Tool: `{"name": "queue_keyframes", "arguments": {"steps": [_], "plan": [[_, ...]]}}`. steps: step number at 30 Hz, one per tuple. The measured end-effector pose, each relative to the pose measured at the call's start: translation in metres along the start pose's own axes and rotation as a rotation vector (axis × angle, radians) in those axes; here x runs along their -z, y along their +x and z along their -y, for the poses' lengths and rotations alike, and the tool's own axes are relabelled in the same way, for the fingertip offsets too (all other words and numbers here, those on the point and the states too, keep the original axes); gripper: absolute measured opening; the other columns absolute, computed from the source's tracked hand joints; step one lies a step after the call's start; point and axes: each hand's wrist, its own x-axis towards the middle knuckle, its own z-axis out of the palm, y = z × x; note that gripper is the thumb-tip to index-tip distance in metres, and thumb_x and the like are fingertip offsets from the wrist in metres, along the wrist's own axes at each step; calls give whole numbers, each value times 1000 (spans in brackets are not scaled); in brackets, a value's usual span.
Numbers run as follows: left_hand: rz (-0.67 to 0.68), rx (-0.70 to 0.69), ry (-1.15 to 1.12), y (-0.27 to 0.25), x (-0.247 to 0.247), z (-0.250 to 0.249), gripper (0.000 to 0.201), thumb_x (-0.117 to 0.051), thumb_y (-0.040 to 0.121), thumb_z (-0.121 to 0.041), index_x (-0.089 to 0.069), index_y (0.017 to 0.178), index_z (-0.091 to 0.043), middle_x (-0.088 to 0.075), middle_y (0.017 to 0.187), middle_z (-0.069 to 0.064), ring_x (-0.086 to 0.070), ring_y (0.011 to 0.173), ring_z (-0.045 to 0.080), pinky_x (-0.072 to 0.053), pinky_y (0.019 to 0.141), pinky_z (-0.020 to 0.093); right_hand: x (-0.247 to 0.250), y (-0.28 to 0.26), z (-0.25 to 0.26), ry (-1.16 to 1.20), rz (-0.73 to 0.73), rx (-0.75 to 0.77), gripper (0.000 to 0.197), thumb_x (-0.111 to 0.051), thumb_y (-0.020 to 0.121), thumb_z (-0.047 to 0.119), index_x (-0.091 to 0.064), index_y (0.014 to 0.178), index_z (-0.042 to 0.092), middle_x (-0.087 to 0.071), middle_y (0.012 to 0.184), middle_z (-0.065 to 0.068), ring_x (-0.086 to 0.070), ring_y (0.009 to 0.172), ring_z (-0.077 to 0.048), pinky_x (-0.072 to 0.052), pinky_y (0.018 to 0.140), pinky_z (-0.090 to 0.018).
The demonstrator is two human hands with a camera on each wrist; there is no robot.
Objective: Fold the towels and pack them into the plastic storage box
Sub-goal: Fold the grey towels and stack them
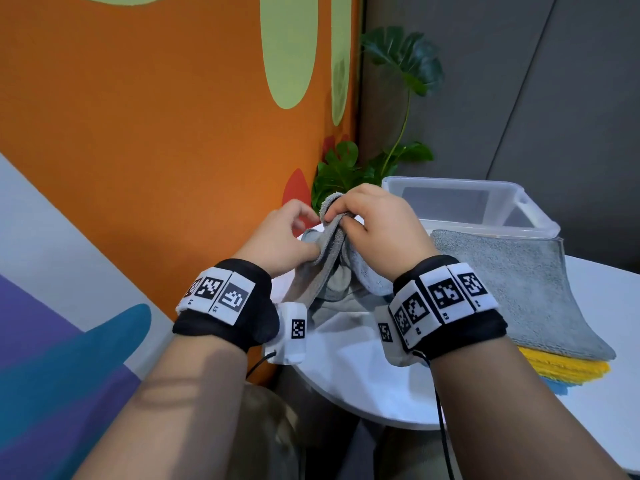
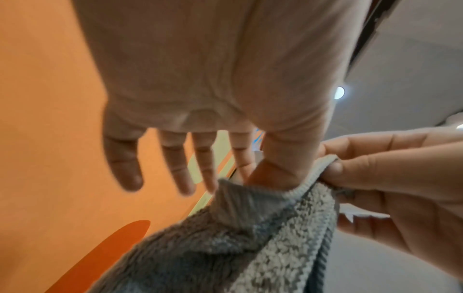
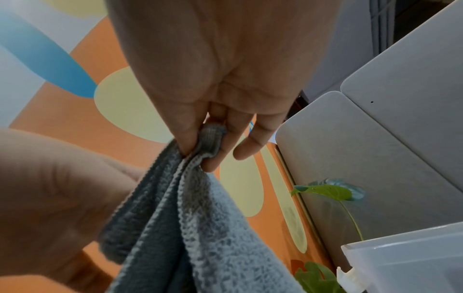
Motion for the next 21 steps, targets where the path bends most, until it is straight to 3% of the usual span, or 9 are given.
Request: {"name": "queue_keyframes", "arguments": {"steps": [1, 3, 7, 9, 12, 16, 18, 20, 21], "plan": [[-22, -66, -29, 1, 1, -1, 27, -65, 76, -7, -58, 95, -26, -58, 101, 0, -54, 87, 15, -44, 72, 29, 0, 0, -1, 6, 1, 9, 26, -52, 89, 7, -71, 95, 23, -59, 104, 6, -53, 96, -9, -33, 75, -17], [-84, -123, -133, 0, 2, -5, 15, -58, 81, -5, -64, 86, -17, -62, 85, -2, -54, 75, 11, -43, 69, 27, 1, 1, -3, 7, -4, 28, 26, -52, 89, 6, -71, 95, 23, -60, 103, 6, -53, 95, -8, -31, 74, -15], [-12, -47, 7, 3, 5, -5, 20, -52, 88, -14, -65, 75, -5, -55, 61, -6, -43, 56, 10, -38, 56, 22, 4, 3, -3, 10, -72, 39, 26, -53, 89, 6, -71, 93, 24, -58, 99, 9, -52, 91, -5, -36, 79, -16], [64, 13, 173, 3, 4, -2, 24, -51, 91, -17, -66, 77, -4, -49, 62, -1, -37, 55, 14, -33, 52, 23, 8, 4, -4, 14, -126, 32, 26, -53, 89, 5, -72, 91, 24, -56, 96, 10, -48, 87, -1, -33, 77, -14], [78, 92, 276, 4, 3, 1, 26, -55, 90, -19, -64, 72, -3, -40, 59, 4, -32, 51, 17, -27, 43, 22, 12, 7, -5, -4, -157, 0, 27, -52, 89, 6, -72, 91, 24, -58, 99, 7, -52, 91, -6, -39, 80, -21], [43, 159, 284, 8, 4, 5, 33, -65, 82, -18, -55, 51, -12, -55, 64, 7, -43, 59, 20, -35, 54, 26, 9, 6, -7, -6, -173, -25, 26, -52, 91, 6, -71, 95, 24, -59, 104, 6, -55, 97, -10, -45, 84, -28], [78, 156, 266, 8, 2, 5, 25, -67, 81, -21, -58, 58, -13, -60, 68, 5, -48, 63, 18, -40, 59, 27, 7, 6, -8, -10, -194, -17, 26, -52, 91, 7, -71, 96, 23, -60, 105, 6, -55, 97, -10, -43, 84, -25], [140, 128, 258, 6, -1, 3, 9, -68, 78, -15, -59, 77, -16, -63, 80, 3, -52, 68, 17, -44, 63, 30, 7, 6, -8, -3, -188, -3, 26, -52, 90, 6, -72, 96, 22, -60, 104, 5, -55, 96, -9, -40, 82, -19], [166, 99, 235, 7, -4, 3, 17, -67, 76, -10, -58, 86, -18, -64, 86, 3, -53, 71, 17, -46, 64, 31, 6, 6, -8, 11, -179, 5, 26, -53, 90, 5, -72, 95, 21, -60, 103, 5, -55, 95, -8, -39, 82, -18]]}}
